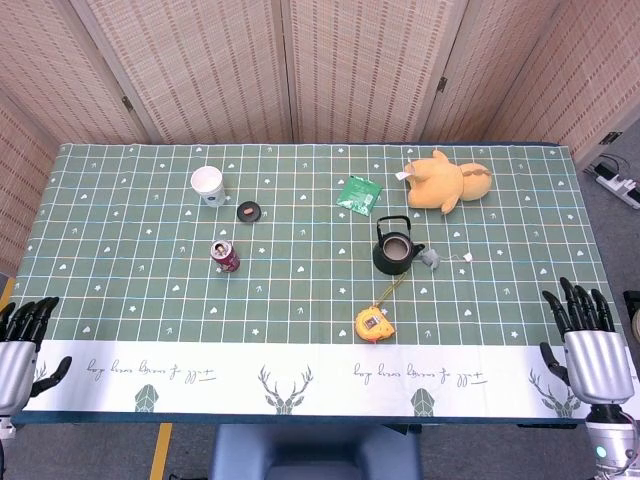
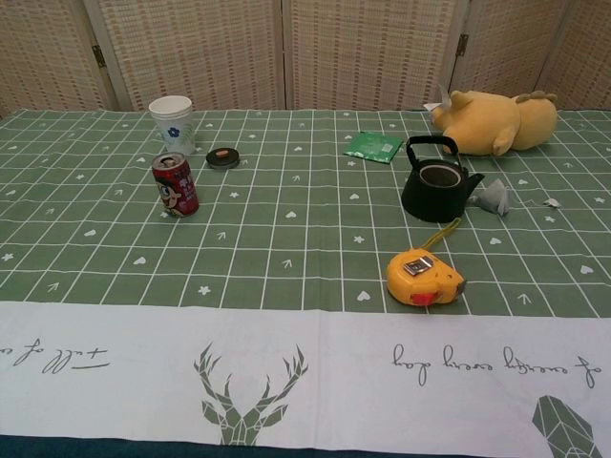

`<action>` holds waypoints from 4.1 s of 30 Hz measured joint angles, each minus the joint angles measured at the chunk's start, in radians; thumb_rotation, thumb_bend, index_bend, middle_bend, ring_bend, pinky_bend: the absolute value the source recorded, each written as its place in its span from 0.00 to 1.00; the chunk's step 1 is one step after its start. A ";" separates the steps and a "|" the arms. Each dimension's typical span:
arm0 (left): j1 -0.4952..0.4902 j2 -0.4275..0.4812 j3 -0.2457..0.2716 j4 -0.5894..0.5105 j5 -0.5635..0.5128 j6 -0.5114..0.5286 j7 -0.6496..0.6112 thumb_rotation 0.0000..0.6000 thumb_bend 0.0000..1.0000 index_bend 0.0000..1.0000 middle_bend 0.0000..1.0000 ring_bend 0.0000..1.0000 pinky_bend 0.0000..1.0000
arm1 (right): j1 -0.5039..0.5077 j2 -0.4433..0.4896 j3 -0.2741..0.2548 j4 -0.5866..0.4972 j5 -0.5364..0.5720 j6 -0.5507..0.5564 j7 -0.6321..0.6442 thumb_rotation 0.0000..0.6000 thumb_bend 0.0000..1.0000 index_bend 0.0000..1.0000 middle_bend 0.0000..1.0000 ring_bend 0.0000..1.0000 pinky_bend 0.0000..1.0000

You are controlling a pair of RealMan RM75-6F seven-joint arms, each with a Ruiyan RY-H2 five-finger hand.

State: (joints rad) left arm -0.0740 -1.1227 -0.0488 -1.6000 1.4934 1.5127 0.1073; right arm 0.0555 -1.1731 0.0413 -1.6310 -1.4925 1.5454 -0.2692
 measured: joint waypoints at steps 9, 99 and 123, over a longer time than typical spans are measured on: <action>0.001 -0.005 0.005 -0.007 0.017 0.005 -0.004 1.00 0.28 0.00 0.06 0.06 0.02 | -0.014 0.018 0.011 -0.011 0.009 0.016 0.045 1.00 0.37 0.11 0.00 0.00 0.00; 0.013 0.001 0.012 -0.023 -0.011 -0.006 -0.004 1.00 0.37 0.01 0.06 0.07 0.03 | 0.658 -0.713 0.249 1.219 0.370 -0.830 0.117 1.00 0.37 0.50 0.00 0.00 0.00; 0.022 -0.006 0.015 -0.008 0.013 0.020 -0.011 1.00 0.37 0.00 0.06 0.07 0.03 | 0.669 -0.724 0.261 1.248 0.373 -0.849 0.086 1.00 0.37 0.63 0.05 0.00 0.00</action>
State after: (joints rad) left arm -0.0519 -1.1292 -0.0339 -1.6080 1.5067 1.5330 0.0963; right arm 0.7246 -1.8969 0.3026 -0.3833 -1.1198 0.6961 -0.1836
